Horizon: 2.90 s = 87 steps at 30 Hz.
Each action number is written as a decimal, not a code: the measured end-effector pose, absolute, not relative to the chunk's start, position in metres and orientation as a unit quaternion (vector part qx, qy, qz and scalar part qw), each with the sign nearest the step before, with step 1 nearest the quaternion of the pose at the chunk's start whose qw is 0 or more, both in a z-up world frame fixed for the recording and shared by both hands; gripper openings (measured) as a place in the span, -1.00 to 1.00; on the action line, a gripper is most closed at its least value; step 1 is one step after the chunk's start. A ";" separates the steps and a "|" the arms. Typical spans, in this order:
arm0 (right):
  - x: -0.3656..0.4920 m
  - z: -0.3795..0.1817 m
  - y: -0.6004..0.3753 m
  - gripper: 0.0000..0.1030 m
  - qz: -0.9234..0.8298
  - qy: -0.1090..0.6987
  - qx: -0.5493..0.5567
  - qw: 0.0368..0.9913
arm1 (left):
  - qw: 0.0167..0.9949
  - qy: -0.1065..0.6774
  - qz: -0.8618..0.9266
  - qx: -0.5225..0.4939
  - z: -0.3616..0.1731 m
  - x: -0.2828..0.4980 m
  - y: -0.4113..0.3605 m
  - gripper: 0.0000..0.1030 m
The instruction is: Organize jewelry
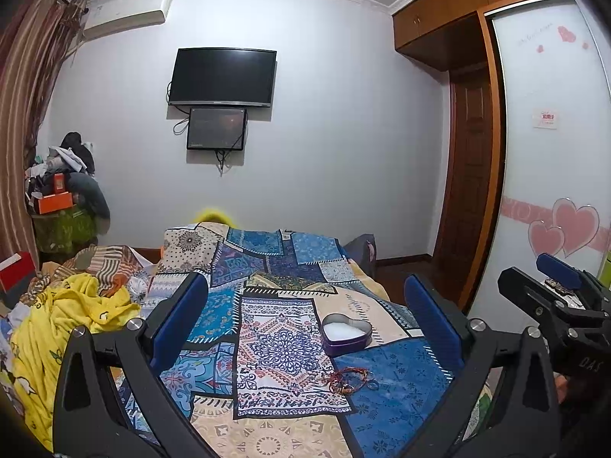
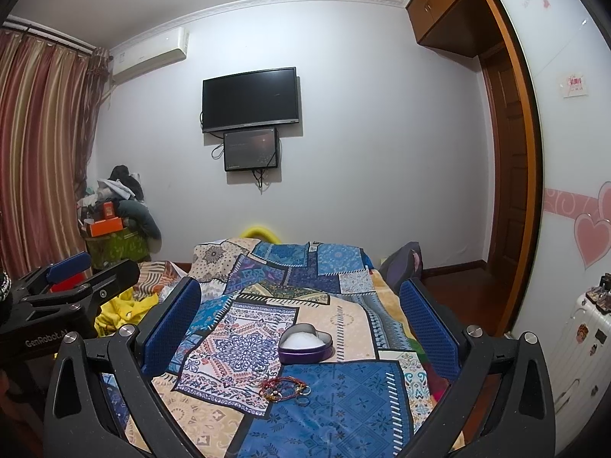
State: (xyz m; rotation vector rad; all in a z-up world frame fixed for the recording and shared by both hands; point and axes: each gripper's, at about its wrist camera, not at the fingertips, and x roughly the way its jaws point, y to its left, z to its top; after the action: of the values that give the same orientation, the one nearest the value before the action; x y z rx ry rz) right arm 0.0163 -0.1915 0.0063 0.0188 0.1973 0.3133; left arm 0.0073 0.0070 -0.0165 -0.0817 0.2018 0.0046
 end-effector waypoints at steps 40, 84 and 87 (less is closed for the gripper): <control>0.018 0.004 -0.193 1.00 0.156 0.099 0.011 0.983 | 0.994 0.103 0.007 -0.040 -0.015 0.010 0.008 1.00; 0.139 -0.157 -0.191 0.02 0.210 0.406 -0.011 0.889 | 0.907 0.415 -0.068 -0.009 -0.186 0.168 0.013 0.24; 0.140 -0.161 -0.187 -0.07 0.224 0.412 -0.017 0.883 | 0.895 0.435 -0.090 -0.021 -0.195 0.176 0.011 0.05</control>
State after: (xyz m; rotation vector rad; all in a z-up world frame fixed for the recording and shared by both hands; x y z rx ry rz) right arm 0.1400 -0.1865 -0.1613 -0.0347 0.8583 0.4656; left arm 0.1759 0.0114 -0.1948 -0.0436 0.9025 -0.1862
